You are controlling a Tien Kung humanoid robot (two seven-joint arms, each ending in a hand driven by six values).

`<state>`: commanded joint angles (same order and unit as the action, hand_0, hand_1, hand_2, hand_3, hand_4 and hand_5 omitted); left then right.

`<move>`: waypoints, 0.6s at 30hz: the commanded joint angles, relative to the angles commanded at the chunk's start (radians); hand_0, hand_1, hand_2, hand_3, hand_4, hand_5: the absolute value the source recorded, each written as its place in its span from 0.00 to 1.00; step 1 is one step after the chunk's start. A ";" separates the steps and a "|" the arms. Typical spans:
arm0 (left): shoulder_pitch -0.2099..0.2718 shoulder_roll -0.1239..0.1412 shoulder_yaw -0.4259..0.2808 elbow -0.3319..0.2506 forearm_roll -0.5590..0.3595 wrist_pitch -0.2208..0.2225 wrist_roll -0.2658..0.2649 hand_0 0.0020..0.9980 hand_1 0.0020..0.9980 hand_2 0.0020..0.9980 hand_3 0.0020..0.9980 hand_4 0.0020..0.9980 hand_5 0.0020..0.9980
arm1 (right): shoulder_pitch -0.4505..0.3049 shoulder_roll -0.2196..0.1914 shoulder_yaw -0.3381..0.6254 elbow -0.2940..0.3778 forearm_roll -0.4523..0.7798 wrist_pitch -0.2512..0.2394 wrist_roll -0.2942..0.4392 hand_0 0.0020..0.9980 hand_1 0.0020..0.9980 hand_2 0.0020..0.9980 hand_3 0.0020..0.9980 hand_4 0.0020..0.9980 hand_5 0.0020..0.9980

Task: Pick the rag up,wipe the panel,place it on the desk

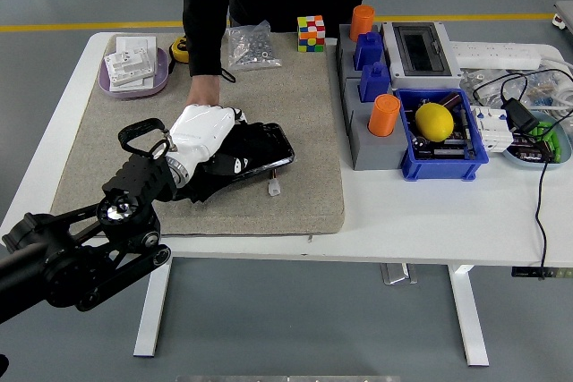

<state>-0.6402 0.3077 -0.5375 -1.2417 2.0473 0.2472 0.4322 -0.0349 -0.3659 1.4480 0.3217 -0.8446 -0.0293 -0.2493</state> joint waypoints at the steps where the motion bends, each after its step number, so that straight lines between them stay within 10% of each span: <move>1: 0.004 0.006 -0.003 -0.005 0.003 0.001 0.000 0.23 0.08 0.40 0.27 0.00 0.00 | 0.000 0.000 0.001 0.000 0.000 0.000 0.000 0.69 0.46 0.64 0.62 1.00 0.70; 18: 0.135 0.109 -0.101 -0.065 0.042 0.007 0.000 0.23 0.08 0.40 0.27 0.00 0.00 | -0.012 0.003 0.024 0.000 -0.010 0.002 -0.003 0.69 0.46 0.65 0.62 1.00 0.70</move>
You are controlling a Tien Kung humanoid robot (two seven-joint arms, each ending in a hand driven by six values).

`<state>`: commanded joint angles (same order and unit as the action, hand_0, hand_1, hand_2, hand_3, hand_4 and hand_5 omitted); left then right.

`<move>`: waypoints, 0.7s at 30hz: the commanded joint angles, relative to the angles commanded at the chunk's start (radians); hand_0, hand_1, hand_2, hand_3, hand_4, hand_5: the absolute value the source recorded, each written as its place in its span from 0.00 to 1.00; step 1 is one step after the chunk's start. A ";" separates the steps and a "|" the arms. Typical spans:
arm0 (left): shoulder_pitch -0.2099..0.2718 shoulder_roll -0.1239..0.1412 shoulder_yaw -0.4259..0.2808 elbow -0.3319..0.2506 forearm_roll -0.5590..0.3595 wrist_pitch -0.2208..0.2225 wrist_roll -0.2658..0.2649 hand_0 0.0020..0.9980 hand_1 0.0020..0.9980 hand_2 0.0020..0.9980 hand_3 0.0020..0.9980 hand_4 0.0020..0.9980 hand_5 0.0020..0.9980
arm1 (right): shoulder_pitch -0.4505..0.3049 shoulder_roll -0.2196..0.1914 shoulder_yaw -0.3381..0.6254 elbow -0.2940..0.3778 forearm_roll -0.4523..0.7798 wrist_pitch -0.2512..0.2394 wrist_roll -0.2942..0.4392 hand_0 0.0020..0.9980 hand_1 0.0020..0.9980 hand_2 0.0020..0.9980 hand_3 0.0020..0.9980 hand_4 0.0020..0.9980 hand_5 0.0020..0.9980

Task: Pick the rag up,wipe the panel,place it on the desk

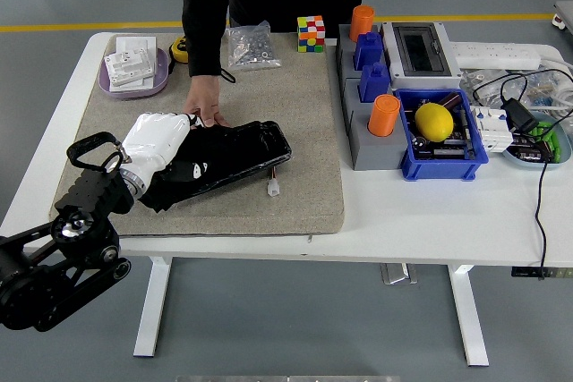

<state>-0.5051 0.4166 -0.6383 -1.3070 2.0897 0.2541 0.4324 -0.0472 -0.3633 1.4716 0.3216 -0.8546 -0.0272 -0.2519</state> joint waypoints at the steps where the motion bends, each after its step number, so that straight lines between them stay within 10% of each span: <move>1: 0.007 0.006 -0.008 -0.003 0.005 0.002 0.000 0.23 0.08 0.40 0.27 0.00 0.00 | 0.000 0.000 0.000 -0.001 0.001 0.000 0.000 0.69 0.46 0.64 0.62 1.00 0.70; 21: 0.072 0.058 -0.112 -0.016 0.024 0.010 -0.004 0.23 0.08 0.40 0.27 0.00 0.00 | 0.000 0.004 -0.005 0.001 0.002 -0.007 0.002 0.69 0.46 0.64 0.62 1.00 0.70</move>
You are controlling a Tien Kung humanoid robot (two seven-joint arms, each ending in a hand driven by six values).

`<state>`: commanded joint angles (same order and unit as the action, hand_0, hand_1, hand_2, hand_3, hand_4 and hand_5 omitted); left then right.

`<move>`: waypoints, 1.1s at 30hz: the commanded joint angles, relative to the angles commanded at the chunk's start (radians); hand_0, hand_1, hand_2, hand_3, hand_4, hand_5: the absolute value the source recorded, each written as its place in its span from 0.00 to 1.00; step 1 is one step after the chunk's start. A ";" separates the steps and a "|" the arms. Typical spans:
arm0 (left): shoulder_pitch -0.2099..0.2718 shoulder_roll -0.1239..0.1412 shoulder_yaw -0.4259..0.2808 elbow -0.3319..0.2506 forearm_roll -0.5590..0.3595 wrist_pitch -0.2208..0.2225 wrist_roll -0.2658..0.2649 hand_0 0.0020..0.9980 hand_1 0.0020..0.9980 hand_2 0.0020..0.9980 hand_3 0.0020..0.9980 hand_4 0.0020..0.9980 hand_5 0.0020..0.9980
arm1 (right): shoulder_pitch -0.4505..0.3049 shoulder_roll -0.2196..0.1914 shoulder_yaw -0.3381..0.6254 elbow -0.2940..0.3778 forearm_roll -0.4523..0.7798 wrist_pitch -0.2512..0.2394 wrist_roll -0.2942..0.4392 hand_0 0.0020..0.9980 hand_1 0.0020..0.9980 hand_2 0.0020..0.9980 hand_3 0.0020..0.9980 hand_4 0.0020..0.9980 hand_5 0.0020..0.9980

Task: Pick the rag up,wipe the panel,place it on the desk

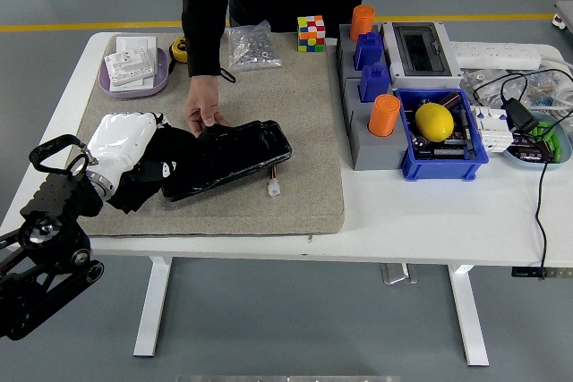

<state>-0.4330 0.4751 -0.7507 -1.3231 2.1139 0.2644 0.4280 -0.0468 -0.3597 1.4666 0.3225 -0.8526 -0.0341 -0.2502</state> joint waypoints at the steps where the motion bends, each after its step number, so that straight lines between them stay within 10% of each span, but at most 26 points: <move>1: 0.002 0.001 -0.006 0.010 0.000 0.004 -0.003 0.23 0.08 0.40 0.27 0.00 0.00 | 0.000 0.000 0.000 0.001 0.002 -0.001 0.000 0.69 0.46 0.64 0.62 1.00 0.70; 21: -0.022 -0.022 -0.067 0.229 -0.051 0.067 -0.060 0.23 0.08 0.40 0.27 0.00 0.00 | 0.004 0.000 -0.012 0.004 0.002 -0.003 -0.004 0.69 0.46 0.64 0.62 1.00 0.70; 33: -0.032 -0.035 -0.078 0.287 -0.094 0.079 -0.094 0.28 0.25 0.43 0.36 0.11 0.00 | 0.007 0.002 -0.007 0.006 0.001 -0.004 -0.003 0.69 0.46 0.65 0.62 1.00 0.70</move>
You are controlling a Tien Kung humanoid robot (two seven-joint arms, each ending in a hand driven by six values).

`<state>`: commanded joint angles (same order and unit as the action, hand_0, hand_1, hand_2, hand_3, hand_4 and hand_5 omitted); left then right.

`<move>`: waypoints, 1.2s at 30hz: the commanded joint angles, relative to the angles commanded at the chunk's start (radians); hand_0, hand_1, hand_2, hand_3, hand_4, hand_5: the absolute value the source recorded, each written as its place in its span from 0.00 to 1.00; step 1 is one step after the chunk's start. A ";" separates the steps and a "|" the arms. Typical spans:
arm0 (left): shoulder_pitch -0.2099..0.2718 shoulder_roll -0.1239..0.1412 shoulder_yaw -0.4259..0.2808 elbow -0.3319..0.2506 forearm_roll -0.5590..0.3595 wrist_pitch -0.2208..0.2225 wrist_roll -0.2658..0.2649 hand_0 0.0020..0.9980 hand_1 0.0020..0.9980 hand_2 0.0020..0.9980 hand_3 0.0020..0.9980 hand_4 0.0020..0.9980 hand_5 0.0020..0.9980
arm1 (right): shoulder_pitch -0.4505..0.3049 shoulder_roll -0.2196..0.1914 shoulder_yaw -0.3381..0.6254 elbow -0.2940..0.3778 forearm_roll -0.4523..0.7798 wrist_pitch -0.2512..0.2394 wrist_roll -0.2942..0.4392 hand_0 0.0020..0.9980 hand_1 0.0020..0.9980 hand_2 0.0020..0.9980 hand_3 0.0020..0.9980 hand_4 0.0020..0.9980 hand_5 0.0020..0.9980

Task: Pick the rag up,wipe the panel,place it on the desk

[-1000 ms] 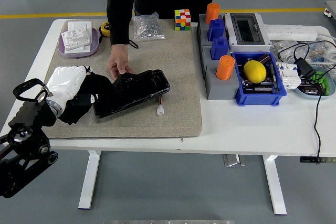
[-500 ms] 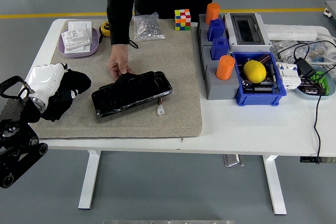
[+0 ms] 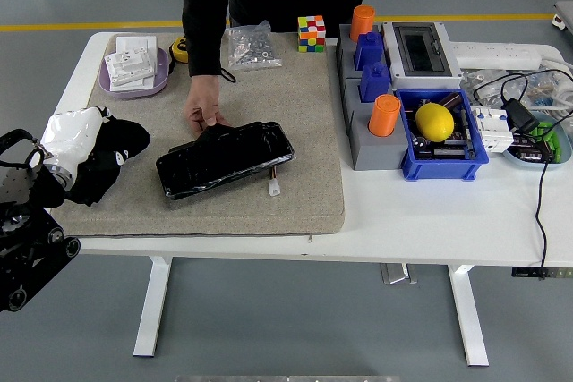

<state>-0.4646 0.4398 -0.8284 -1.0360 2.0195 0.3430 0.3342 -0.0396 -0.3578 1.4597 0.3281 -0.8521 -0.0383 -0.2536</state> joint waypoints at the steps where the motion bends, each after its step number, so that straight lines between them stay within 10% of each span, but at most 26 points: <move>1: 0.001 0.000 0.000 0.003 -0.001 0.000 -0.002 0.32 0.36 0.47 0.40 0.10 0.00 | 0.001 0.000 -0.001 0.000 -0.001 0.000 0.000 0.69 0.46 0.64 0.62 1.00 0.70; 6: 0.006 -0.002 -0.004 0.000 -0.012 -0.018 -0.002 0.32 0.36 0.47 0.40 0.10 0.00 | 0.002 0.001 -0.001 -0.001 -0.002 0.001 0.001 0.69 0.46 0.64 0.62 1.00 0.70; 7: 0.007 -0.002 -0.004 -0.002 -0.016 -0.020 -0.003 0.34 0.48 0.55 0.53 0.51 0.05 | 0.002 0.001 0.000 -0.001 -0.002 0.001 0.001 0.69 0.46 0.64 0.62 1.00 0.70; 12: 0.006 0.002 -0.005 -0.007 -0.026 -0.036 -0.007 0.34 0.48 0.55 0.53 0.51 0.05 | 0.005 0.001 0.001 -0.001 -0.002 -0.001 0.004 0.69 0.46 0.64 0.62 1.00 0.70; 13: 0.006 0.003 -0.004 -0.008 -0.027 -0.038 -0.008 0.39 0.58 0.62 0.58 0.83 0.22 | 0.005 0.001 0.001 -0.001 -0.003 -0.001 0.004 0.69 0.46 0.64 0.62 1.00 0.70; 36: 0.009 0.021 -0.016 -0.020 -0.039 -0.076 -0.017 0.41 0.66 0.74 0.77 1.00 0.54 | 0.006 0.001 0.004 -0.002 -0.006 -0.002 0.005 0.69 0.46 0.64 0.62 1.00 0.70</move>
<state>-0.4552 0.4604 -0.8441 -1.0562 1.9801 0.2675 0.3170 -0.0338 -0.3568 1.4637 0.3263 -0.8584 -0.0405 -0.2485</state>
